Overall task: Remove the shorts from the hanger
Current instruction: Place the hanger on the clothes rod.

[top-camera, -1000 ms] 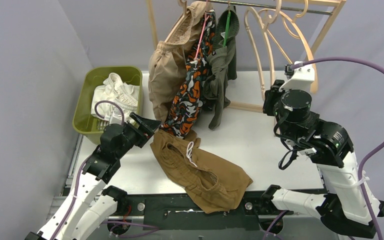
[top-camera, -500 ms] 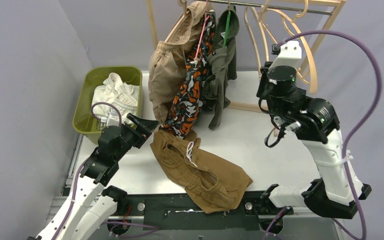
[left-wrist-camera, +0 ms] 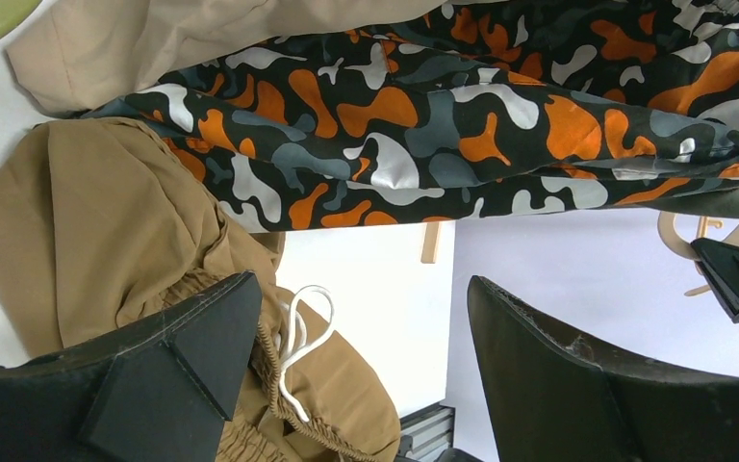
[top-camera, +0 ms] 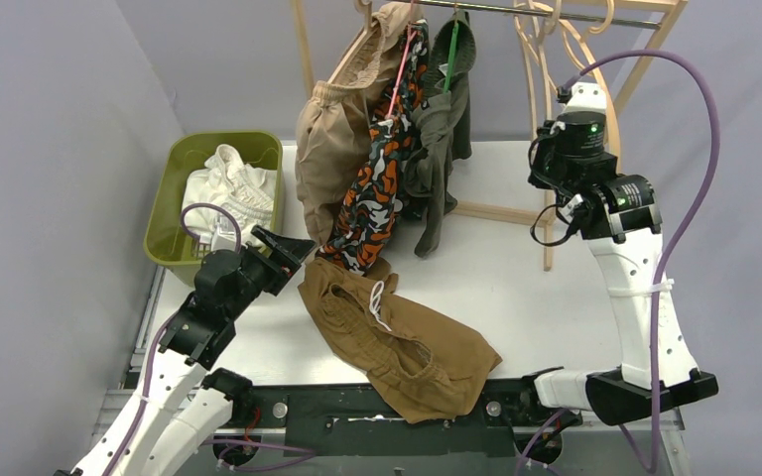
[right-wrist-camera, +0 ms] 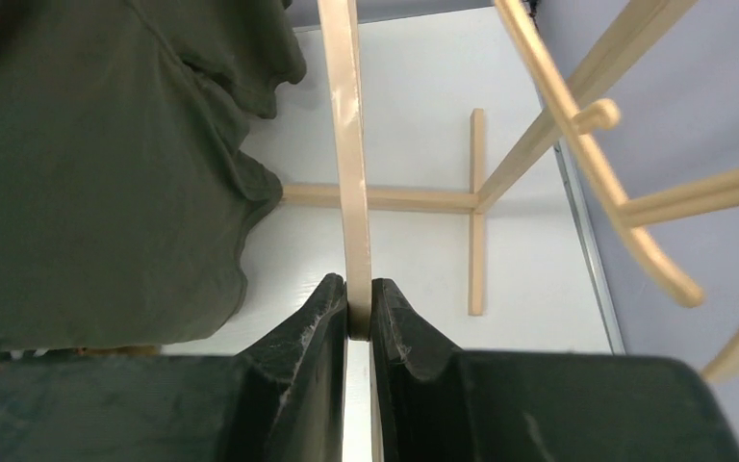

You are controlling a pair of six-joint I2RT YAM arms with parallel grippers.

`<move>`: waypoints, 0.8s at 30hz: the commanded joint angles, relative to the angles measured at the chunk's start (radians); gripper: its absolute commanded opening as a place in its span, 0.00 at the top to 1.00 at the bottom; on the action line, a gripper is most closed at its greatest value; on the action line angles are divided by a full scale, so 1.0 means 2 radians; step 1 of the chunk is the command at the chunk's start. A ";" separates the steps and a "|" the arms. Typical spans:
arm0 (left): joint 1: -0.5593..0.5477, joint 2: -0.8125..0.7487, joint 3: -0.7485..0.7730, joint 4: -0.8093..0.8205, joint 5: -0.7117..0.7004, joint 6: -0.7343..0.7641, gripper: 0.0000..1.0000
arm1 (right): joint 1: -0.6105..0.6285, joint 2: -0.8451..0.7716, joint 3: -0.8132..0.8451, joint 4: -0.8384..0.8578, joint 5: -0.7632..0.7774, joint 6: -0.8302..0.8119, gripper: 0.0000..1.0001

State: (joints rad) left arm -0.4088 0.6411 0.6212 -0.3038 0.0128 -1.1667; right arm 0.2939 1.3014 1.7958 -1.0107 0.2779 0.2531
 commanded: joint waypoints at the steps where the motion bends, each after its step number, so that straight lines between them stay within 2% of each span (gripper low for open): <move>1: 0.004 -0.008 0.006 0.009 0.005 0.003 0.21 | -0.053 -0.003 -0.003 0.010 -0.051 -0.024 1.00; 10: 0.003 -0.008 0.005 0.009 0.007 0.002 0.21 | -0.097 0.028 0.007 0.020 -0.111 -0.040 1.00; 11: 0.003 -0.010 0.005 0.009 0.008 0.003 0.21 | -0.098 0.025 0.004 0.022 -0.120 -0.038 0.97; 17: 0.003 -0.010 0.001 0.007 0.008 0.003 0.21 | -0.098 -0.041 -0.046 0.061 -0.174 -0.015 0.71; 21: 0.003 -0.004 0.008 0.009 0.010 0.010 0.21 | -0.098 -0.098 -0.098 0.093 -0.245 -0.006 0.39; 24: 0.004 0.002 0.016 0.004 0.011 0.022 0.21 | -0.098 -0.152 -0.165 0.113 -0.277 0.005 0.30</move>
State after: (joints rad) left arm -0.4084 0.6353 0.6212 -0.3187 0.0185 -1.1629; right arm 0.1043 1.1252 1.5700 -0.8909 -0.1417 0.2298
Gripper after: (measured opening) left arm 0.787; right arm 0.670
